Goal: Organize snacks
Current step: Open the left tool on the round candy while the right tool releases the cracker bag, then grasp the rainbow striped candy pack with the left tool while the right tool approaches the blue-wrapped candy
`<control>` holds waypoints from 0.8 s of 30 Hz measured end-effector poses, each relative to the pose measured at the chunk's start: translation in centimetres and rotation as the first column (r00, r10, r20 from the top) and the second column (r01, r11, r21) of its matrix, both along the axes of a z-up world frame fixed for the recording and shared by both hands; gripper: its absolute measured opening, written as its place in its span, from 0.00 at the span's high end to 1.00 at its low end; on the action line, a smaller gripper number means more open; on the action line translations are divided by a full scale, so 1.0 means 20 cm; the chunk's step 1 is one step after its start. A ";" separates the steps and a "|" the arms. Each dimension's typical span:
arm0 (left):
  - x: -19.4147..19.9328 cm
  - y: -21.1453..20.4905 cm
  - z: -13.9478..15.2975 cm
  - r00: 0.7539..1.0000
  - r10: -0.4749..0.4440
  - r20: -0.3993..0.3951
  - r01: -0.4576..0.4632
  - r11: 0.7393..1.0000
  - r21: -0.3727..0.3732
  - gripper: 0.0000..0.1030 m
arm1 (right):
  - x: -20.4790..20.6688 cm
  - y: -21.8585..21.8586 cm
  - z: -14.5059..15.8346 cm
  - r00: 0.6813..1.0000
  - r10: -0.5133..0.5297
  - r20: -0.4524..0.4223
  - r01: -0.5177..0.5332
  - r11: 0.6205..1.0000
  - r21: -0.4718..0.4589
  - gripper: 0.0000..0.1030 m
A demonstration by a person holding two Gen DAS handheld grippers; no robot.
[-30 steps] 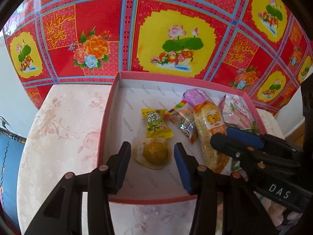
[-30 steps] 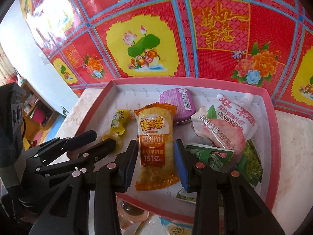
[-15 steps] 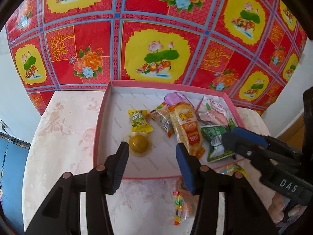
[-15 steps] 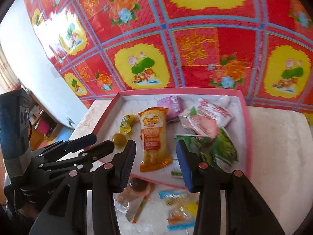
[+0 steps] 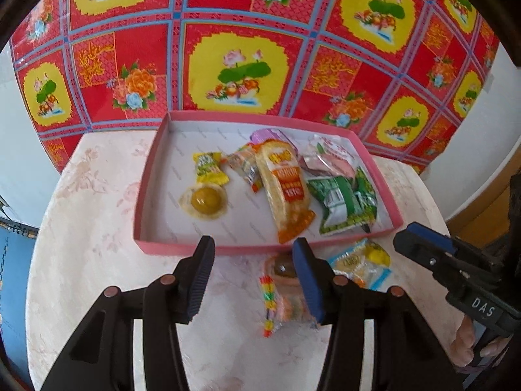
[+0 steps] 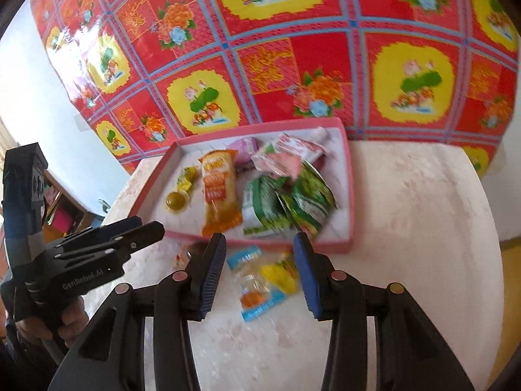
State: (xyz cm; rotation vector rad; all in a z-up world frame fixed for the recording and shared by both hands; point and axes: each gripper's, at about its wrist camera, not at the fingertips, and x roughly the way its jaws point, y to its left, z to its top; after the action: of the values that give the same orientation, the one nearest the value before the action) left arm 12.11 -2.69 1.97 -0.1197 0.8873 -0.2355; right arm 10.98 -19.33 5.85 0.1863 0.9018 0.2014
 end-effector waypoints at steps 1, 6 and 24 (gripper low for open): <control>-0.01 -0.01 0.00 1.000 -0.003 -0.004 0.003 1.000 -0.006 0.49 | -0.01 -0.01 0.00 1.000 -0.003 -0.002 0.003 1.000 0.000 0.57; -0.04 -0.03 -0.02 0.999 -0.014 -0.032 0.014 1.000 -0.016 0.49 | -0.07 -0.04 -0.03 1.000 -0.021 -0.018 0.021 1.000 0.001 0.57; -0.10 -0.17 -0.13 0.994 -0.064 -0.093 0.067 0.997 0.030 0.49 | -0.15 -0.08 -0.10 0.998 -0.033 -0.054 0.035 0.999 0.024 0.57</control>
State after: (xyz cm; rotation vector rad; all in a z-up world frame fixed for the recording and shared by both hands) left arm 10.19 -6.11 -0.70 -0.0716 0.9869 -0.2784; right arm 8.08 -20.98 3.84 0.2306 0.9492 0.1767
